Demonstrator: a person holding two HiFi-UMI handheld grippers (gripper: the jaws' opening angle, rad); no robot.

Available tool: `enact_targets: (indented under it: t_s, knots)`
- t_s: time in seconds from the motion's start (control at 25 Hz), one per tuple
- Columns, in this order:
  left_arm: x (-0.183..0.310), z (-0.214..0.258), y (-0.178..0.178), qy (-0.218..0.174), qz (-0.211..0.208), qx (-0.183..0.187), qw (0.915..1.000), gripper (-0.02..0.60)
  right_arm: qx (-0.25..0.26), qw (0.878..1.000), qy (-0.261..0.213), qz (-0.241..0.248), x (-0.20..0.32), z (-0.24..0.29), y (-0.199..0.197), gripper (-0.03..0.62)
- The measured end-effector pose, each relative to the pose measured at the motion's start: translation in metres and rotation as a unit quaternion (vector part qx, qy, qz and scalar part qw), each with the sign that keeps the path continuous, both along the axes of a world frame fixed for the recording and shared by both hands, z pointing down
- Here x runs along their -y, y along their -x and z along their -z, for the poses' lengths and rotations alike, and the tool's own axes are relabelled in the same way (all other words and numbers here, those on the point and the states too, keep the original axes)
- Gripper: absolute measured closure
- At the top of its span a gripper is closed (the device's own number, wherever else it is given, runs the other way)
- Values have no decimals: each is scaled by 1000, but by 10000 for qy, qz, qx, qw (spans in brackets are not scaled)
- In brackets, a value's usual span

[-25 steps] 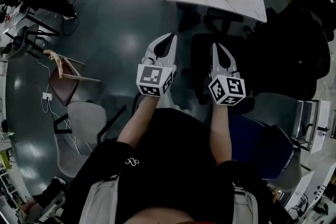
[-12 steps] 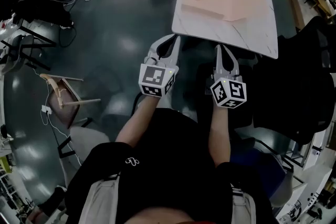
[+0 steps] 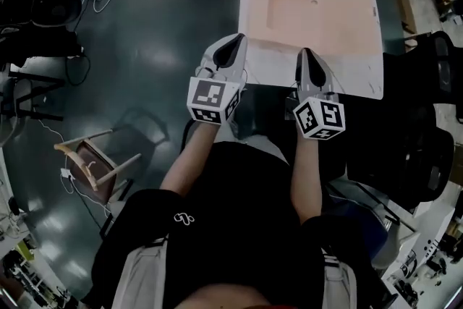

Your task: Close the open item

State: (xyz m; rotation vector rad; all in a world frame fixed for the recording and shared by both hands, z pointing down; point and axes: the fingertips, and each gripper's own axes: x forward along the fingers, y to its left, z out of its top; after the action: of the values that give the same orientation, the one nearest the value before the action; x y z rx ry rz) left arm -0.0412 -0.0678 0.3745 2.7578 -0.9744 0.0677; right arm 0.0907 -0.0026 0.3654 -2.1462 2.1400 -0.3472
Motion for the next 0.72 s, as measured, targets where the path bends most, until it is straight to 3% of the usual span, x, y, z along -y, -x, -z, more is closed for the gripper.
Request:
enact_targets:
  t_s: [0.4, 0.72]
  knots:
    - [32, -13, -72, 172, -721, -12, 9973, 583, -55, 9976, 220, -649, 15, -15, -66, 587]
    - [46, -14, -135, 242, -1027, 5, 9944, 583, 99, 9917, 343, -1232, 1, -22, -143, 518]
